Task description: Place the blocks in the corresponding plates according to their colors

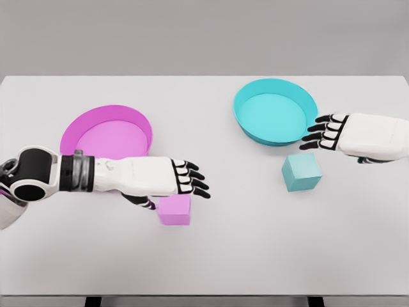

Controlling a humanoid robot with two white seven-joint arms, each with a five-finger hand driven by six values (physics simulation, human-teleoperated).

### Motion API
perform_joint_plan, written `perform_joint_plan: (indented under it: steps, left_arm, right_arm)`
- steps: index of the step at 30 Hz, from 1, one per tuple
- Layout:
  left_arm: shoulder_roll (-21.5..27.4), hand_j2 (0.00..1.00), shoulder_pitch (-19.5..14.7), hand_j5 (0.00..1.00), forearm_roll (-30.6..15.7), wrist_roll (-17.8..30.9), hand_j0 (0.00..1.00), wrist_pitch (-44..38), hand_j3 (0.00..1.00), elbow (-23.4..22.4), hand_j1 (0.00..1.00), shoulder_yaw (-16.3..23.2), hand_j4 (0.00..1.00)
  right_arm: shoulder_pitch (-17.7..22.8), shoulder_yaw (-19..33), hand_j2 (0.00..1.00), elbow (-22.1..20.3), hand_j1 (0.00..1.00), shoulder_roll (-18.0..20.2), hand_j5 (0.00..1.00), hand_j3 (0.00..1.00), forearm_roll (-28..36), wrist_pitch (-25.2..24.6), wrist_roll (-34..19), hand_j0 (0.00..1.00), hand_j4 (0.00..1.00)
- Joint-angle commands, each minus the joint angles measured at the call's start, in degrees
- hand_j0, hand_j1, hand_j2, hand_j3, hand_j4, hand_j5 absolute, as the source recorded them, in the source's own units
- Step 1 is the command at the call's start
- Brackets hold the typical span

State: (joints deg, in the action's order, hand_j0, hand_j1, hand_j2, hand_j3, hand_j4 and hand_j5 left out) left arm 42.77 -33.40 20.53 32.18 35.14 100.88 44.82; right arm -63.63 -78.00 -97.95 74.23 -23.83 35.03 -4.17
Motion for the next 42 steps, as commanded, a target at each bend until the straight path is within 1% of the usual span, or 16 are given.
perform_joint_plan:
  steps: [1,2,3,7,12,15,18,21,22,26,30,31,33,37,40,42]
  left_arm:
    - [-0.1,1.00,0.0,1.00,-0.3,0.0,1.00,-0.1,1.00,-0.1,1.00,0.6,1.00]
    - [0.2,1.00,0.1,1.00,0.0,0.0,1.00,-0.1,1.00,-0.1,1.00,0.6,1.00]
    - [0.4,1.00,0.1,1.00,1.8,0.0,1.00,-0.1,1.00,-0.1,1.00,0.6,1.00]
    - [0.2,1.00,0.3,1.00,2.6,0.0,1.00,-0.1,1.00,-0.2,1.00,0.6,1.00]
    - [-0.6,1.00,0.3,1.00,3.7,0.0,1.00,-0.1,1.00,-0.1,1.00,1.3,1.00]
    - [-1.2,1.00,0.3,1.00,3.8,0.0,1.00,-0.1,1.00,-0.1,1.00,2.2,1.00]
    - [-1.3,1.00,0.3,1.00,4.1,0.0,1.00,-0.1,1.00,-0.1,1.00,2.4,1.00]
    - [-1.3,0.98,0.3,0.98,4.8,0.0,0.98,-0.1,0.98,-0.1,0.98,2.8,0.98]
    - [-1.3,0.93,0.3,0.93,4.8,0.0,0.93,-0.1,0.93,-0.1,0.93,2.8,0.93]
    - [-1.2,0.76,0.3,0.76,5.0,0.0,0.76,-0.1,0.76,-0.1,0.76,2.8,0.76]
    - [-1.0,0.63,0.3,0.63,5.0,0.0,0.63,-0.1,0.63,-0.2,0.63,3.0,0.63]
    - [-0.9,0.63,0.2,0.63,5.0,0.0,0.63,-0.1,0.63,-0.2,0.63,3.0,0.63]
    - [-0.8,0.54,0.2,0.54,5.0,0.0,0.54,-0.1,0.54,-0.2,0.54,3.0,0.54]
    - [-0.5,0.40,-0.8,0.40,5.0,0.0,0.40,-0.1,0.40,-0.2,0.40,3.0,0.40]
    - [-0.2,0.38,-1.2,0.38,5.0,-0.1,0.38,-0.1,0.38,-0.2,0.38,3.0,0.38]
    - [-0.1,0.38,-2.4,0.38,5.0,-0.2,0.38,-0.1,0.38,-0.2,0.38,3.0,0.38]
  right_arm:
    - [0.0,-0.8,1.00,-0.4,1.00,-1.0,1.00,1.00,0.4,0.0,-0.1,1.00,1.00]
    - [0.0,-1.3,1.00,0.2,1.00,-2.6,1.00,1.00,0.4,0.0,-0.2,1.00,1.00]
    - [-0.1,-3.3,1.00,0.8,1.00,-3.5,1.00,1.00,0.4,0.0,-0.5,1.00,1.00]
    - [-0.5,-5.7,1.00,2.1,1.00,-4.1,1.00,1.00,0.4,0.0,-1.4,1.00,1.00]
    - [-0.6,-5.8,1.00,3.3,1.00,-4.7,1.00,1.00,0.3,0.0,-2.0,1.00,1.00]
    - [-2.5,-5.7,1.00,3.1,1.00,-5.2,1.00,1.00,0.4,0.0,-2.0,1.00,1.00]
    - [-3.1,-5.8,1.00,3.6,1.00,-6.4,1.00,1.00,0.4,0.0,-2.0,1.00,1.00]
    - [-3.2,-5.8,1.00,6.7,1.00,-8.9,1.00,1.00,0.4,0.0,-2.0,1.00,1.00]
    - [-3.2,-6.0,1.00,7.9,1.00,-9.8,1.00,1.00,0.4,0.0,-2.0,1.00,1.00]
    - [-3.3,-6.9,1.00,7.9,1.00,-10.0,1.00,1.00,0.3,0.0,-2.1,1.00,1.00]
    - [-3.4,-7.1,1.00,8.1,1.00,-11.4,1.00,1.00,0.2,0.0,-3.2,1.00,1.00]
    - [-3.4,-7.7,1.00,8.1,1.00,-11.5,1.00,1.00,0.2,0.0,-3.2,1.00,1.00]
    - [-3.5,-8.1,1.00,8.2,1.00,-12.4,1.00,1.00,-0.2,0.0,-3.3,1.00,1.00]
    - [-3.5,-9.0,1.00,10.6,1.00,-13.9,1.00,1.00,-0.3,0.0,-4.2,1.00,1.00]
    - [-3.6,-9.1,1.00,10.7,1.00,-14.3,1.00,1.00,-0.3,0.0,-4.4,1.00,1.00]
    - [-3.5,-9.1,1.00,11.0,1.00,-14.5,1.00,1.00,-0.3,0.0,-4.5,1.00,1.00]
